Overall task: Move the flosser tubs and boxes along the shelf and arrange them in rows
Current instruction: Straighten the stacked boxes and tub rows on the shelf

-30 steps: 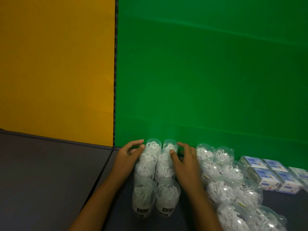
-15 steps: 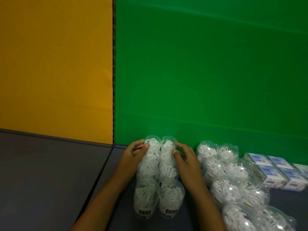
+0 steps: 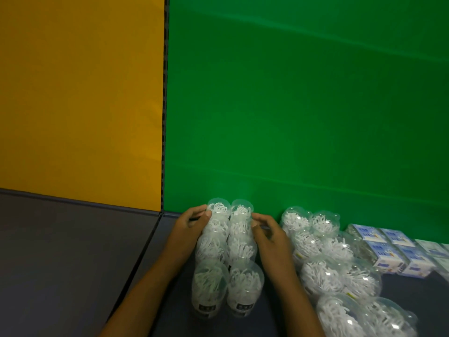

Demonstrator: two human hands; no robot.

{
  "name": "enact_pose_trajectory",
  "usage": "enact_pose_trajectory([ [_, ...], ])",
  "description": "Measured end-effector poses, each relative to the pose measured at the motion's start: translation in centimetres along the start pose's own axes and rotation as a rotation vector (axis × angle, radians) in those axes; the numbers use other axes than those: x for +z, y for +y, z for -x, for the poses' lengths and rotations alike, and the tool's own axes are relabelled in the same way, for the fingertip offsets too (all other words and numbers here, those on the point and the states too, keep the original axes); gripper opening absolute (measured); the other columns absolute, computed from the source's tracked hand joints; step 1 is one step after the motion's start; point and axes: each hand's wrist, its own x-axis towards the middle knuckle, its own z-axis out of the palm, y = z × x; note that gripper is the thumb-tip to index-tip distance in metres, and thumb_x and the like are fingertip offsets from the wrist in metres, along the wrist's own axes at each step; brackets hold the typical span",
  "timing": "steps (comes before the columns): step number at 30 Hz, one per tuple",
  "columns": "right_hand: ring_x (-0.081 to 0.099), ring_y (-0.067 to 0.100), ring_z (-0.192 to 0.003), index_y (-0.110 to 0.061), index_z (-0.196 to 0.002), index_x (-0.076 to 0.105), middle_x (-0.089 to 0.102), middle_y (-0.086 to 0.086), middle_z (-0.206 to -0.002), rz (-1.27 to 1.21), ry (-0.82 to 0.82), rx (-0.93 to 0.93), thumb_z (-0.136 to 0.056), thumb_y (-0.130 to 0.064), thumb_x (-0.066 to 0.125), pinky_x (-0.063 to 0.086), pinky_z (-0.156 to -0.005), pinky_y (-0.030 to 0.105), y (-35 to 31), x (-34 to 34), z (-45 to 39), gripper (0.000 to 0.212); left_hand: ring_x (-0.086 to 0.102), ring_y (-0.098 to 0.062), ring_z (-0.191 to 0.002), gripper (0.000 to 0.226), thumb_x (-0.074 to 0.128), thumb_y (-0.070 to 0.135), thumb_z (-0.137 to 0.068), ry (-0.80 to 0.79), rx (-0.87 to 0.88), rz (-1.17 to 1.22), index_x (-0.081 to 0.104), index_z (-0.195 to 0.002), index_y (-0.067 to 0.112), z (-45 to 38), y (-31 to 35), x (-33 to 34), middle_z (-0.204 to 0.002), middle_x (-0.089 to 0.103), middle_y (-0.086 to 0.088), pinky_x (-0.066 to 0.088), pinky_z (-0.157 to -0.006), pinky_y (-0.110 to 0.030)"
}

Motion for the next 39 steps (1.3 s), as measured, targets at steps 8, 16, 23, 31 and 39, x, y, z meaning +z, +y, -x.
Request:
enact_pose_trajectory([
  [8,0.059,-0.007,-0.099,-0.032,-0.114,0.063,0.063,-0.013,-0.113,0.073,0.035,-0.077,-0.096,-0.027,0.059,0.052,-0.088,0.022,-1.4,-0.6,0.9,0.019,0.057,-0.004,-0.104,0.032,0.064,0.028,-0.089,0.077,0.171,-0.204,0.06,-0.12,0.02,1.4,0.7,-1.5,-0.118,0.057,0.003,0.045,-0.075,-0.009],
  [16,0.052,-0.007,-0.111,-0.039,-0.115,0.059,0.052,-0.024,-0.117,0.392,-0.293,-0.219,-0.088,-0.052,0.059,0.048,-0.098,0.028,-4.9,-4.6,4.6,0.031,0.053,0.007,-0.099,0.031,0.061,0.061,-0.077,-0.162,0.376,-0.575,0.059,-0.104,0.046,6.6,2.8,-4.4,-0.108,0.055,0.018,0.046,-0.081,-0.015],
  [23,0.045,-0.008,-0.118,-0.042,-0.128,0.051,0.043,-0.026,-0.127,0.56,-0.463,-0.233,-0.07,-0.076,0.061,0.041,-0.102,0.019,-5.2,-6.0,7.2,0.068,0.044,0.006,-0.118,0.094,0.053,0.09,-0.056,-0.333,0.295,-0.661,0.05,-0.133,0.035,9.9,3.5,-4.9,-0.127,0.035,0.028,0.045,-0.099,-0.021],
  [31,0.049,0.001,-0.117,-0.037,-0.13,0.053,0.043,-0.02,-0.129,0.567,-0.45,-0.235,-0.078,-0.041,0.078,0.045,-0.104,0.028,-5.2,-5.7,7.6,0.058,0.048,0.008,-0.106,0.079,0.08,0.037,-0.069,-0.312,0.271,-0.576,0.045,-0.138,0.021,11.0,3.9,-3.7,-0.132,0.034,0.011,0.044,-0.083,-0.002],
  [39,0.05,0.0,-0.113,-0.036,-0.13,0.052,0.044,-0.018,-0.127,0.623,-0.426,-0.268,-0.079,-0.041,0.077,0.045,-0.1,0.021,-5.5,-5.9,8.3,0.056,0.047,-0.001,-0.115,0.07,0.078,0.04,-0.073,-0.235,0.387,-0.716,0.047,-0.135,0.028,12.3,3.2,-4.3,-0.131,0.036,0.015,0.044,-0.103,-0.024],
])
